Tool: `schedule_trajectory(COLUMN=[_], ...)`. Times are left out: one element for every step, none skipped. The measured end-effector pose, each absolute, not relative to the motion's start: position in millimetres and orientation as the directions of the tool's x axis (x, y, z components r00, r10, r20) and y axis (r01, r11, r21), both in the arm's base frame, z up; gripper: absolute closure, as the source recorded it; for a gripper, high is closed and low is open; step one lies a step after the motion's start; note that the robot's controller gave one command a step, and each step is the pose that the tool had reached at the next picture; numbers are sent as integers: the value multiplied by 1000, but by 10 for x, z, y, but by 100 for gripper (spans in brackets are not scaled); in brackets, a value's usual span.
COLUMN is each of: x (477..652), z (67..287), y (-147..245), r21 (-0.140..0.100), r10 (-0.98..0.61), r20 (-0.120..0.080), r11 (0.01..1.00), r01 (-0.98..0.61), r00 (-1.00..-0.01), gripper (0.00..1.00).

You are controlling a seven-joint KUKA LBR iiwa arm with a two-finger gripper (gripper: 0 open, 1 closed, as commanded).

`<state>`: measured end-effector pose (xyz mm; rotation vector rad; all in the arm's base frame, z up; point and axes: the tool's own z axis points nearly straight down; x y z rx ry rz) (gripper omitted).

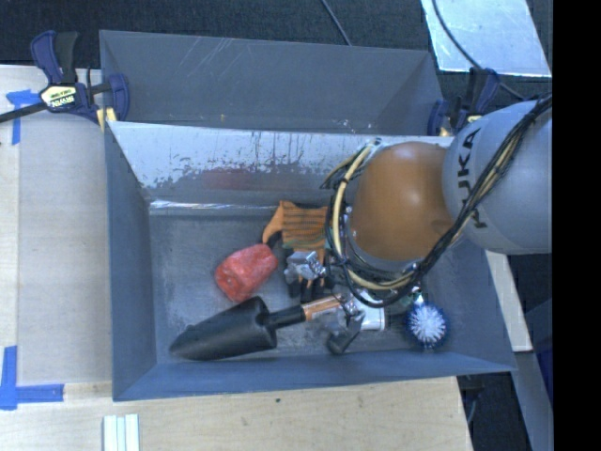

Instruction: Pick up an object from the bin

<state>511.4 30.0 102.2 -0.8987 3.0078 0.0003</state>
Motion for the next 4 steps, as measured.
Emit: schedule_trajectory(x=[5336, 5224, 5224, 5197], z=[694, 718, 722, 1173], y=[213, 113, 114, 110], r21=[-9, -5, -5, -1], r10=[-459, -544, -544, -542], r20=[-12, -13, -13, -5], r11=[889, 839, 839, 840], r01=[-459, -544, -544, -542], r00=[-888, -839, -839, -840], gripper=[0, 100, 100, 100])
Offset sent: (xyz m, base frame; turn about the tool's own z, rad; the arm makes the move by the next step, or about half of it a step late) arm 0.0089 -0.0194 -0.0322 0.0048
